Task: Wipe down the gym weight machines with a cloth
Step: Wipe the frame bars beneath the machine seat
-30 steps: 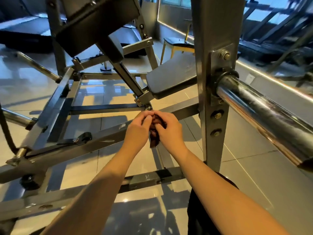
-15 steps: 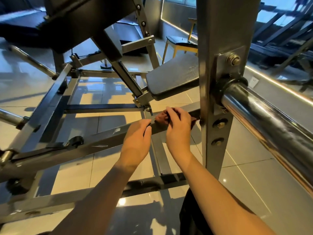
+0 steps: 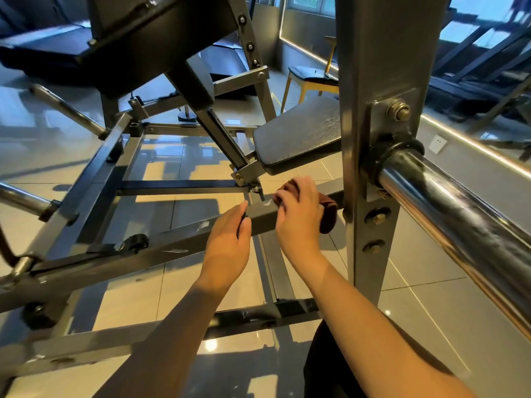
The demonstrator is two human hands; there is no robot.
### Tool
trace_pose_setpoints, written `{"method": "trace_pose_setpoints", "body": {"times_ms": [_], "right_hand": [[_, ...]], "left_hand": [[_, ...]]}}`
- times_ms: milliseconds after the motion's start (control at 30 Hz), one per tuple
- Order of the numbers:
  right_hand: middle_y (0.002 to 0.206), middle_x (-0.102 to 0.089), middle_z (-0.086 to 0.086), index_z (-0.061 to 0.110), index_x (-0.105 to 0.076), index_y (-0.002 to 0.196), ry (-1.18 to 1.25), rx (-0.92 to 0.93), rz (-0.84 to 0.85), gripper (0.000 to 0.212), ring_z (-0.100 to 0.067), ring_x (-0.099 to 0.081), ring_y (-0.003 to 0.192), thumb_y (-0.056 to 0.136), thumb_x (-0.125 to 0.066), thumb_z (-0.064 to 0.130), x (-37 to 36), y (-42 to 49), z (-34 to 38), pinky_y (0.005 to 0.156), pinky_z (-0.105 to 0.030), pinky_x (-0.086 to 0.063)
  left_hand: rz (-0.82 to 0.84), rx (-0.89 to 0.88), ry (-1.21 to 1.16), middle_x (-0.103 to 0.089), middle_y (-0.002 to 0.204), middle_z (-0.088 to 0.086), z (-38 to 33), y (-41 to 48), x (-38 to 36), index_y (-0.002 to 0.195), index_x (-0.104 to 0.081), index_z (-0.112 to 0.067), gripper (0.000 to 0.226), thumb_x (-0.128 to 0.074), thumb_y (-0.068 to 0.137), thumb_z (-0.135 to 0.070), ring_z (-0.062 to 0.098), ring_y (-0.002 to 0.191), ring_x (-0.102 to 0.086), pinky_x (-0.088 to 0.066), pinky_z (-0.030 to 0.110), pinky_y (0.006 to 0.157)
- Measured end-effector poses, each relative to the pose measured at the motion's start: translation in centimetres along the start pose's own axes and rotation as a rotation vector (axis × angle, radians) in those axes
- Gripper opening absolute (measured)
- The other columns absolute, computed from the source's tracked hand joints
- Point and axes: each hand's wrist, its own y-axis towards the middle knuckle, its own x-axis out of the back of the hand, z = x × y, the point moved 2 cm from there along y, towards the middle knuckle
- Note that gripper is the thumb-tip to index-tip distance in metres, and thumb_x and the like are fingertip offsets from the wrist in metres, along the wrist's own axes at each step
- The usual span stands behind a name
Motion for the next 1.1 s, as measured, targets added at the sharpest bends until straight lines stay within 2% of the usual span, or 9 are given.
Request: {"method": "trace_pose_setpoints", "body": {"times_ms": [100,200,333,467,533,667,833,933,1100], "right_hand": [[0.16,-0.034,0.001,0.024,-0.059,0.137,-0.052,0.197,0.196,0.052,-0.026,-0.004,0.156,0.09,-0.069,0.004,-2.0,-2.0,0.8,0.113,-0.062,-0.027],[0.158,-0.041,0.004,0.026,-0.055,0.142,-0.138,0.315,0.245,0.056,-0.026,-0.005,0.156,0.091,-0.068,0.008,-1.4,-1.8,0.3,0.111,-0.065,-0.028],[0.161,-0.032,0.008,0.031,-0.051,0.145,-0.241,0.122,0.195,0.048,-0.024,-0.002,0.155,0.1,-0.055,0.017,1.4,0.4,-1.6,0.116,-0.064,-0.019],[0.159,-0.033,0.008,0.03,-0.047,0.147,-0.156,-0.077,0.131,0.045,-0.019,-0.008,0.153,0.103,-0.052,0.02,1.1,1.0,-0.9,0.118,-0.059,-0.023],[0.156,-0.041,0.008,0.028,-0.05,0.145,-0.091,-0.023,0.192,0.045,-0.017,-0.013,0.152,0.102,-0.054,0.017,0.1,0.6,1.0,0.117,-0.056,-0.024],[0.156,-0.043,0.008,0.027,-0.056,0.141,-0.095,0.176,0.301,0.043,-0.018,-0.017,0.152,0.101,-0.054,0.013,-0.1,-0.7,2.0,0.115,-0.052,-0.022],[0.16,-0.033,0.005,0.027,-0.046,0.148,-0.354,-0.05,0.107,0.047,-0.022,-0.014,0.153,0.102,-0.05,0.022,2.0,1.2,-1.4,0.113,-0.052,-0.029],[0.159,-0.035,0.002,0.023,-0.049,0.145,-0.318,-0.124,0.074,0.043,-0.025,-0.014,0.152,0.103,-0.049,0.022,1.2,1.7,-1.6,0.117,-0.051,-0.03],[0.15,-0.05,0.001,0.018,-0.059,0.14,-0.213,0.136,0.191,0.038,-0.024,-0.026,0.149,0.103,-0.052,0.019,-0.1,-0.2,1.1,0.125,-0.042,-0.02]], "left_hand": [[-0.021,-0.06,-0.002,-0.053,0.139,-0.01,-0.1,0.1,-0.2,0.144,-0.048,-0.028,0.037,-0.037,0.109,-0.029,-0.007,0.121,-0.035,-0.033,0.022,0.108],[0.0,-0.157,0.127,-0.058,0.135,-0.007,-0.1,0.1,-0.6,0.142,-0.049,-0.029,0.036,-0.036,0.108,-0.032,0.004,0.124,-0.042,-0.032,0.021,0.102],[0.031,-0.116,0.223,-0.058,0.13,-0.002,-0.2,0.5,-0.8,0.14,-0.048,-0.029,0.035,-0.035,0.108,-0.036,0.015,0.124,-0.046,-0.042,0.028,0.094],[0.039,-0.072,0.195,-0.06,0.124,0.001,-0.6,1.3,-0.4,0.136,-0.052,-0.027,0.033,-0.035,0.108,-0.034,0.014,0.118,-0.047,-0.04,0.026,0.089],[0.055,-0.039,0.156,-0.059,0.125,0.001,-0.7,2.2,-0.5,0.135,-0.052,-0.027,0.032,-0.034,0.109,-0.035,0.012,0.113,-0.047,-0.039,0.025,0.088],[0.055,-0.061,0.059,-0.058,0.134,-0.002,-1.0,3.3,-0.8,0.138,-0.05,-0.031,0.033,-0.038,0.108,-0.034,0.014,0.122,-0.05,-0.041,0.025,0.092],[0.068,-0.136,0.066,-0.058,0.126,0.0,-1.3,2.9,-1.4,0.135,-0.056,-0.029,0.032,-0.042,0.107,-0.033,0.013,0.116,-0.051,-0.05,0.032,0.09],[0.075,-0.126,0.033,-0.058,0.129,0.0,-0.9,3.2,-1.4,0.139,-0.056,-0.028,0.035,-0.042,0.107,-0.034,0.014,0.118,-0.051,-0.051,0.034,0.094],[0.089,-0.139,0.05,-0.058,0.138,0.0,-0.8,3.4,-1.1,0.143,-0.054,-0.025,0.038,-0.046,0.106,-0.028,0.015,0.126,-0.05,-0.045,0.032,0.102]]}}
